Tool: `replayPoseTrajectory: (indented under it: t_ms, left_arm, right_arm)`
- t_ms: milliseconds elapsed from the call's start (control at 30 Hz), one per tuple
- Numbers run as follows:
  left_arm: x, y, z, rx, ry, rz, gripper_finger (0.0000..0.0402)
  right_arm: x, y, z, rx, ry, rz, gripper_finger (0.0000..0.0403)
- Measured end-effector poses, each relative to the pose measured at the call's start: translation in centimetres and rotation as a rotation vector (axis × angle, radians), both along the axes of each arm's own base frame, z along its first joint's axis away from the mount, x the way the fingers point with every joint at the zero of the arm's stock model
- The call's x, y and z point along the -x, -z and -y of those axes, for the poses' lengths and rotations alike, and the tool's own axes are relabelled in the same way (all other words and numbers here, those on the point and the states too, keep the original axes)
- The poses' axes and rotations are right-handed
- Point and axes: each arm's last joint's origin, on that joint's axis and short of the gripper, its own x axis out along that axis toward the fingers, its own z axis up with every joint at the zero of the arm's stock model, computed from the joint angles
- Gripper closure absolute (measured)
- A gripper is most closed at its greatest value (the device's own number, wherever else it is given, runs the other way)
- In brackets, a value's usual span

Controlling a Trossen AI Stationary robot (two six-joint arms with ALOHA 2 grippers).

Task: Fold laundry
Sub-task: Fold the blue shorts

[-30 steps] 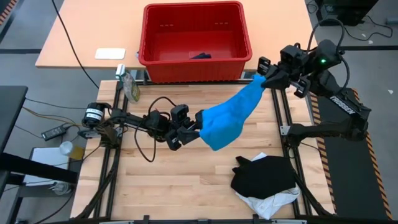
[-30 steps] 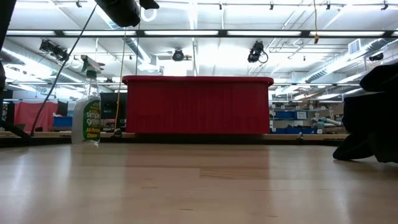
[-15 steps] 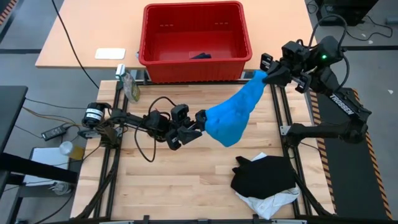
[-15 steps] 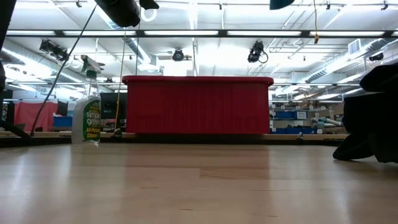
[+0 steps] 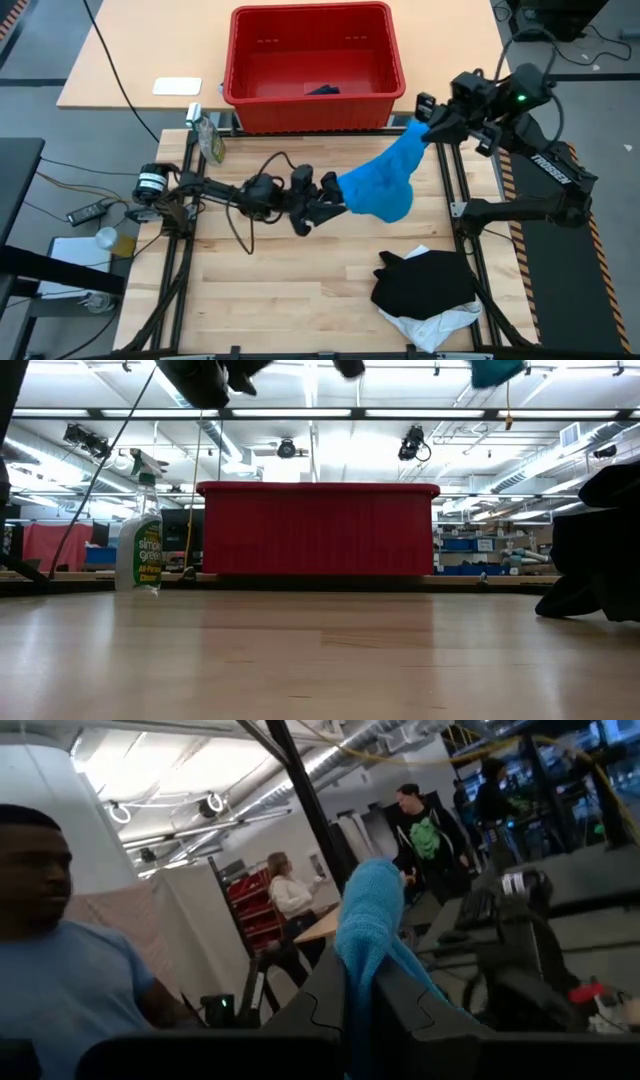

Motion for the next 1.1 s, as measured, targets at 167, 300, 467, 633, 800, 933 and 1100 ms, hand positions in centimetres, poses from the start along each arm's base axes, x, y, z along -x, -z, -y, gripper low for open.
replayPoseTrajectory:
  t_ms: [167,300,467,633,800,933,1100]
  left_arm:
    - [-0.3,0.4,-1.3,0.0,-0.036,-0.054,0.0178]
    - [-0.1,0.1,-1.5,-0.012,-0.046,-0.035,0.0189]
    - [-0.3,0.4,-1.4,-0.039,-0.1,-0.06,0.0191]
    - [-0.8,1.3,-1.2,-0.076,-0.199,-0.168,0.0191]
    - [-0.8,1.4,-0.4,-0.124,-0.245,-0.18,0.0191]
    - [-0.9,1.8,-0.1,-0.143,-0.271,-0.229,0.0191]
    - [-0.1,0.9,0.1,-0.201,-0.357,-0.32,0.0198]
  right_arm:
    - [1.0,-1.4,-0.5,0.023,-0.009,0.035,0.0377]
    - [0.7,-1.2,-0.3,0.019,-0.012,0.023,0.0377]
    - [-0.4,-0.7,0.1,0.007,-0.014,0.005,0.0377]
    - [-2.2,0.1,0.3,-0.006,-0.038,-0.026,0.0376]
    - [-3.1,0.5,0.7,-0.012,-0.047,-0.045,0.0376]
    - [-3.5,0.8,0.9,-0.004,-0.044,-0.046,0.0376]
    - [-4.2,1.1,0.8,-0.013,-0.035,-0.058,0.0376]
